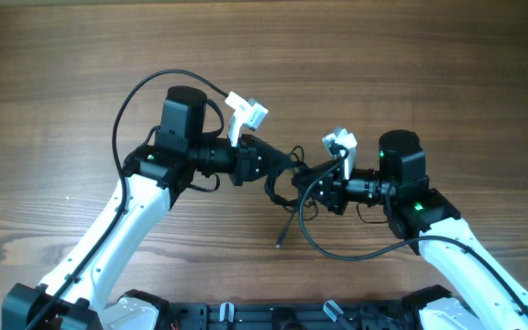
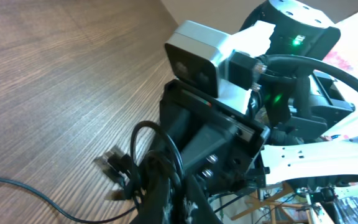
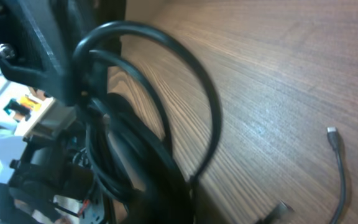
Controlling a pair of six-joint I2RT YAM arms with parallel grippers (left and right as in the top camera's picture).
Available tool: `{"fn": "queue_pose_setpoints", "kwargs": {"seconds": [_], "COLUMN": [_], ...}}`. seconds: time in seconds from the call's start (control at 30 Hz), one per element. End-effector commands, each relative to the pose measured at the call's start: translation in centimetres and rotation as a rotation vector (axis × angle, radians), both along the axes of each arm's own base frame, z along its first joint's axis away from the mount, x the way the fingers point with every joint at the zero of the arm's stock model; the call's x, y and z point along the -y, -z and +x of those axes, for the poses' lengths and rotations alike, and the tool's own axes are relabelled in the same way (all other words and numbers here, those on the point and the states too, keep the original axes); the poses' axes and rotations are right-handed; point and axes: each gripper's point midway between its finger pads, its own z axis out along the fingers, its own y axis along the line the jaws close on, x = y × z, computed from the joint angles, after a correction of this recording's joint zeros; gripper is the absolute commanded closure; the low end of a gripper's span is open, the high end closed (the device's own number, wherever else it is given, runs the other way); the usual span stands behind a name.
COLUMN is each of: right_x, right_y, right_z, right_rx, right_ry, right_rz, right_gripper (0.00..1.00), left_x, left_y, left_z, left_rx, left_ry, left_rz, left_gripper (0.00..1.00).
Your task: Untangle cables
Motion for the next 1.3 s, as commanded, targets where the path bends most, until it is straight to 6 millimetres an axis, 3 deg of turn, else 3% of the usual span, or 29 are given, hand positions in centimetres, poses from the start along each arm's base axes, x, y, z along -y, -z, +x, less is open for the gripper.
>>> {"fn": "queue_pose_setpoints", "kwargs": {"seconds": [0.0,0.07,0.17,0.3,0.53,0.7,0.73,0.83,0.93,0.97,1.03,1.17,1.27], "right_x": [0.2,0.7,1.5,2.1,1.8,1.3,1.2,1.1,0.9,0.9,0.9,1.0,1.3], "right_y": [0.4,1.0,1.6,1.4,0.4,0.0,-0.3,-0.7,-0.8,-0.8,-0.7,-0.6,-0.4], "right_z": [0.6,1.4,2.7,4.0,4.5,3.9,3.9,4.0,3.8,3.8,3.7,3.7,3.8], "right_rx": [-0.051,-0.146,-0.251,-0.354,-0.451,-0.468,-0.461,-0.441,-0.43,-0.423,-0.395,-0.267,-0.209], "right_ry": [0.054,0.153,0.29,0.418,0.463,0.422,0.409,0.402,0.378,0.375,0.365,0.316,0.302], "right_rz": [-0.008,-0.012,-0.011,0.038,0.125,0.143,0.151,0.16,0.158,0.155,0.143,0.091,0.064], "right_gripper": [0.96,0.96,0.96,0.96,0.96,0.96,0.96,0.96,0.96,0.96,0.94,0.66,0.43], "left_x": [0.1,-0.2,-1.1,-2.9,-1.7,-1.1,-0.7,-0.1,-0.3,-0.4,-0.7,-1.5,-3.6], "left_y": [-0.6,0.1,1.6,3.9,4.7,5.7,6.0,7.5,9.2,9.5,9.8,9.2,8.9], "left_z": [0.3,1.3,3.1,4.6,3.7,3.7,3.5,3.1,3.6,3.7,4.1,5.1,6.1], "left_rx": [0.015,-0.034,-0.145,-0.261,-0.254,-0.22,-0.209,-0.202,-0.204,-0.204,-0.193,-0.173,-0.192], "left_ry": [-0.006,-0.084,-0.25,-0.441,-0.439,-0.501,-0.502,-0.504,-0.53,-0.538,-0.561,-0.602,-0.654], "left_rz": [-0.003,0.039,0.115,0.221,0.27,0.347,0.366,0.423,0.477,0.486,0.502,0.491,0.485], "left_gripper": [0.68,0.42,0.3,0.19,0.16,0.3,0.41,0.6,0.9,0.96,0.96,0.96,0.96]}}
